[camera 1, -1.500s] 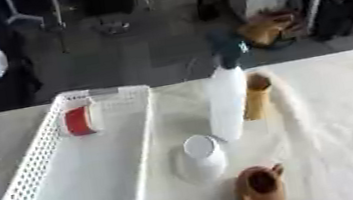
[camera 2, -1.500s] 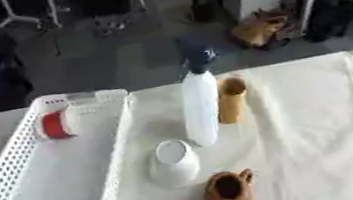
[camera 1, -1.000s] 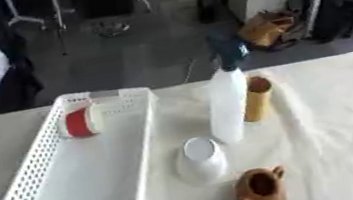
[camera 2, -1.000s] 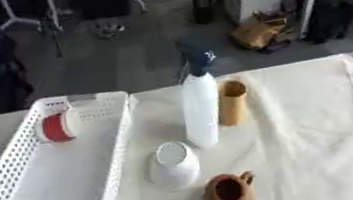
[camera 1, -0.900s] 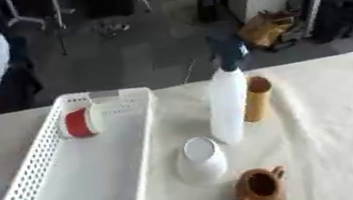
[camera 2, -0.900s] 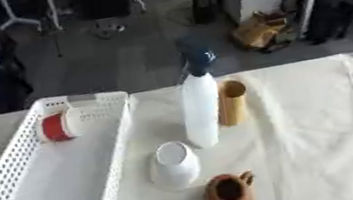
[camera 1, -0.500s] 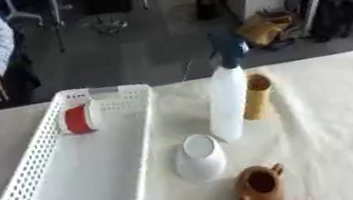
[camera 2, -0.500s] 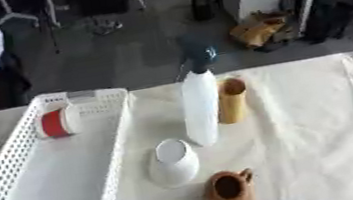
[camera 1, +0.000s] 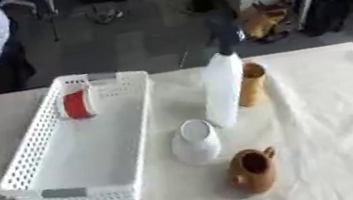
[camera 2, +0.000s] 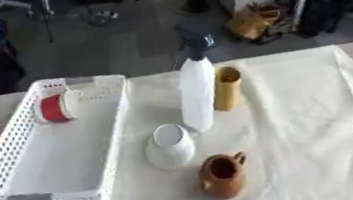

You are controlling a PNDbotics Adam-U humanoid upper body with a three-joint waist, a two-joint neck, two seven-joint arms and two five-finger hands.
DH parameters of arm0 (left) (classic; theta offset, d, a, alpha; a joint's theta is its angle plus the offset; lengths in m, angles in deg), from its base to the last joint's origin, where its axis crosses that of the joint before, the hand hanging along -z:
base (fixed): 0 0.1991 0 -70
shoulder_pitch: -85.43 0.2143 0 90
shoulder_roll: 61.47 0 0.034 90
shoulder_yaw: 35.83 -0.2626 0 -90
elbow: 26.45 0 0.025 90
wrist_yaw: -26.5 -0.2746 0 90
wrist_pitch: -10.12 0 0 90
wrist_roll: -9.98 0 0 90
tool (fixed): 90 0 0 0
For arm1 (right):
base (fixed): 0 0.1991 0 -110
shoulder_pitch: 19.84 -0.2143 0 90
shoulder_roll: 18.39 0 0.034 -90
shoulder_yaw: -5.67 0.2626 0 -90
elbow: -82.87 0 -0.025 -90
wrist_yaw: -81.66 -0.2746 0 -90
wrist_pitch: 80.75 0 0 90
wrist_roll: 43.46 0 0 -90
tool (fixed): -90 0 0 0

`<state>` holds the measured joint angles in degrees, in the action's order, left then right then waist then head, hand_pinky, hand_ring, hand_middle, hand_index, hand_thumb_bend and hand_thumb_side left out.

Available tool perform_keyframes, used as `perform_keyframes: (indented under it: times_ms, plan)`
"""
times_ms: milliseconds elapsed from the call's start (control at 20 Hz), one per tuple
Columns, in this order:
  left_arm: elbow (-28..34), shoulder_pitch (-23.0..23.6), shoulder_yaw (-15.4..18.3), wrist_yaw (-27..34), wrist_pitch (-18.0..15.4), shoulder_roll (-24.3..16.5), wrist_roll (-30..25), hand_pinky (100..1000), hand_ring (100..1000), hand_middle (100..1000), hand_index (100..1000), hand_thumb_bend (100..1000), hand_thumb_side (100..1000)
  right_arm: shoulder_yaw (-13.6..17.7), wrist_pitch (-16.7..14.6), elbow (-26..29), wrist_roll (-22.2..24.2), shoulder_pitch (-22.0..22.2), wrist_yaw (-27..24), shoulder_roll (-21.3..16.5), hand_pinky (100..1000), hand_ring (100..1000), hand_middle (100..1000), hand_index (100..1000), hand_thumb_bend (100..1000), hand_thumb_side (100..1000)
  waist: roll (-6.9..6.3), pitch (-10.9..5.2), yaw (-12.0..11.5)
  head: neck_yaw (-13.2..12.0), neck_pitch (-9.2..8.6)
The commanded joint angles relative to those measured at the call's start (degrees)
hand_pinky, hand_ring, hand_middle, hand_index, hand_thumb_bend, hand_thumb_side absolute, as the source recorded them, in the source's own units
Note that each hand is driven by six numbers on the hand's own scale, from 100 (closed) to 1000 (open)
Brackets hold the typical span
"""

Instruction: Pick up objects on the table and place them in the box.

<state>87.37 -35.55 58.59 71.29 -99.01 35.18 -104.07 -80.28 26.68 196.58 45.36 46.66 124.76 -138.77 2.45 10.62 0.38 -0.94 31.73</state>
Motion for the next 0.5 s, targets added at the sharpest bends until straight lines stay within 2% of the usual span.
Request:
perform_keyframes:
  times_ms: [50,250,500]
  plan:
    - [0.76,-0.20,-0.47,-0.09,0.50,-0.64,0.06,929,904,849,903,100,877,-3.61,-0.06,0.89,9.29,-2.61,-3.00,-7.12,823,939,905,957,100,1000,0.28,-1.48,-0.10,-0.06,1.00]
    - [0.76,0.26,-0.90,0.08,1.06,-0.50,0.08,929,904,846,902,100,874,-8.74,-1.13,0.89,18.50,-7.09,-5.94,-10.65,825,943,909,974,100,1000,0.73,-2.57,-0.51,0.55,1.49]
    - [0.76,0.62,-1.29,0.26,1.44,-0.49,-0.24,929,904,843,902,100,870,-14.28,-1.33,0.89,26.26,-13.98,-7.51,-10.51,835,957,915,982,100,1000,0.98,-3.36,-0.85,1.06,1.65]
